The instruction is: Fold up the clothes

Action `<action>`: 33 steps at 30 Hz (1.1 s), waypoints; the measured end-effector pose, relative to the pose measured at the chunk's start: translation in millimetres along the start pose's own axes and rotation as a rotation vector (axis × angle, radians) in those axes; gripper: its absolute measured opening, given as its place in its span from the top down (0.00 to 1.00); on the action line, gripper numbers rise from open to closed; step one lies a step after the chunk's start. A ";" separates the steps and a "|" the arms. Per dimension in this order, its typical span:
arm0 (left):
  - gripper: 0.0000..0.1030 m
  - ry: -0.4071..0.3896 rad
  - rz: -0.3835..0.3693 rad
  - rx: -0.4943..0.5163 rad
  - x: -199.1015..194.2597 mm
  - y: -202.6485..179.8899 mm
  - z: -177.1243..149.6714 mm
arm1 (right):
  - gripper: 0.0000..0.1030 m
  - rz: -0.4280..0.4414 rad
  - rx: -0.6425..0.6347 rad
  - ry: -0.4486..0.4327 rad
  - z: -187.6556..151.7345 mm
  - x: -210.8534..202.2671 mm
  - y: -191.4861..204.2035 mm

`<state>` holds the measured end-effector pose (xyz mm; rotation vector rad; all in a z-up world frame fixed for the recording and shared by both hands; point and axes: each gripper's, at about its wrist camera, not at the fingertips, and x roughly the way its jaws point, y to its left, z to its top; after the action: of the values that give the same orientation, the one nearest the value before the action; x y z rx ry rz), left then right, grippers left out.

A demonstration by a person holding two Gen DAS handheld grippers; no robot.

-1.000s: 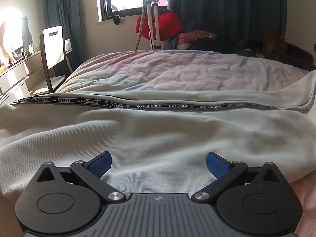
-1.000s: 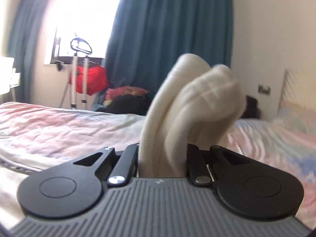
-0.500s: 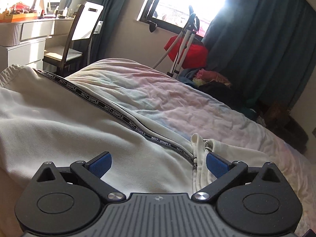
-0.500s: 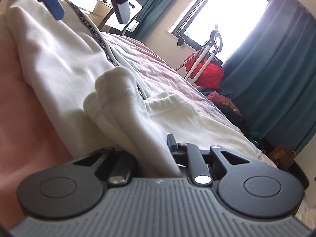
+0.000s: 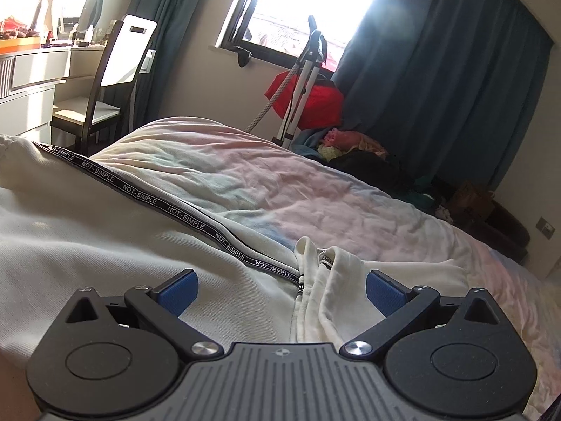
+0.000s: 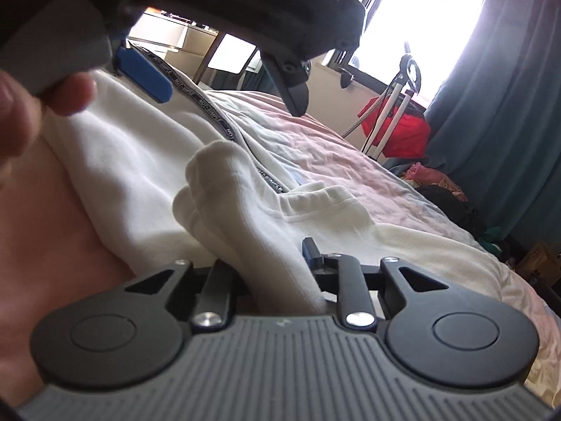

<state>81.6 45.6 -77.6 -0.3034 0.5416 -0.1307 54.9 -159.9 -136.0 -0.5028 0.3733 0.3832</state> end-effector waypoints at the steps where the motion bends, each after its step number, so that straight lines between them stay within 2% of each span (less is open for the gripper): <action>1: 0.00 0.011 -0.013 0.011 2.2 -2.0 -1.4 | 0.42 0.040 0.014 0.004 1.9 -6.7 -5.2; 2: 0.00 0.024 -0.027 0.016 4.3 -3.1 -2.9 | 0.20 0.079 0.031 0.007 3.7 -13.9 -10.6; 4: 0.01 0.050 -0.055 0.026 8.5 -5.1 -5.9 | 0.12 0.142 0.088 0.003 5.8 -31.4 -23.8; 5: 0.01 0.052 -0.050 0.026 9.0 -4.7 -6.7 | 0.12 0.165 0.118 0.004 6.3 -39.9 -30.5; 7: 0.01 0.057 -0.039 0.025 10.2 -3.8 -8.5 | 0.12 0.148 0.170 0.017 5.1 -55.6 -43.1; 12: 0.00 0.064 -0.014 0.020 13.6 -2.0 -11.3 | 0.12 -0.078 0.340 0.023 -11.4 -80.8 -88.8; 14: 0.00 0.064 -0.014 0.047 16.1 -3.3 -9.1 | 0.12 -0.167 0.468 0.045 -22.0 -71.2 -113.2; 16: 0.00 0.059 -0.024 0.098 20.2 -6.0 -4.4 | 0.12 -0.215 0.576 0.078 -34.2 -54.1 -133.4; 20: 0.00 0.092 0.027 0.210 46.1 -13.9 21.3 | 0.13 -0.270 0.646 0.172 -61.8 -29.2 -150.9; 22: 0.00 0.117 0.025 0.174 59.9 -12.1 34.7 | 0.13 -0.261 0.669 0.217 -74.9 -21.1 -153.8; 27: 0.06 0.186 -0.080 0.047 111.5 -14.0 59.7 | 0.13 -0.188 0.787 0.273 -89.3 -10.0 -164.0; 29: 0.13 0.232 -0.103 0.017 133.3 -16.6 64.0 | 0.13 -0.182 0.789 0.256 -88.0 -11.0 -165.5; 33: 0.14 0.341 -0.080 -0.012 176.7 -26.7 62.7 | 0.13 -0.152 0.787 0.233 -89.6 -8.3 -169.1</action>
<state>263.5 0.4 -104.2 -0.3163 0.8691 -0.2591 99.8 -346.1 -139.1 0.1991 0.6653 0.0093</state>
